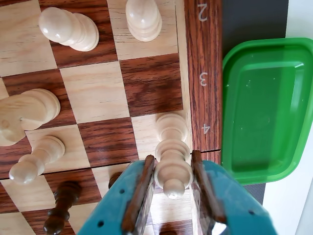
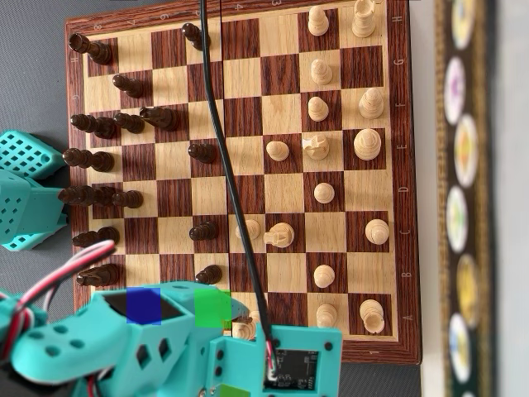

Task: Play chess

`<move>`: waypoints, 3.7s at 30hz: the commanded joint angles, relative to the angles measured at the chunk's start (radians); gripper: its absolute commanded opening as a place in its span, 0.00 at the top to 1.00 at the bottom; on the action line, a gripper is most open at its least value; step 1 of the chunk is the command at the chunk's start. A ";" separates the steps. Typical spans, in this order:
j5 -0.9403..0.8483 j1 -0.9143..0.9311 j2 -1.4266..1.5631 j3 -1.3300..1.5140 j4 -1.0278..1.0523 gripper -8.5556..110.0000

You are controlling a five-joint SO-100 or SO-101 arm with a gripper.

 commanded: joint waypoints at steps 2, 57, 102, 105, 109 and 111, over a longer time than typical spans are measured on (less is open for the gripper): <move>-0.003 0.014 0.005 -0.048 -0.006 0.83; -0.055 0.061 0.146 0.032 0.189 0.83; -0.054 0.051 0.153 0.106 0.124 0.83; -0.054 0.049 0.153 0.106 0.126 0.81; -0.054 0.049 0.153 0.106 0.123 0.80; -0.054 0.052 0.153 0.106 0.123 0.79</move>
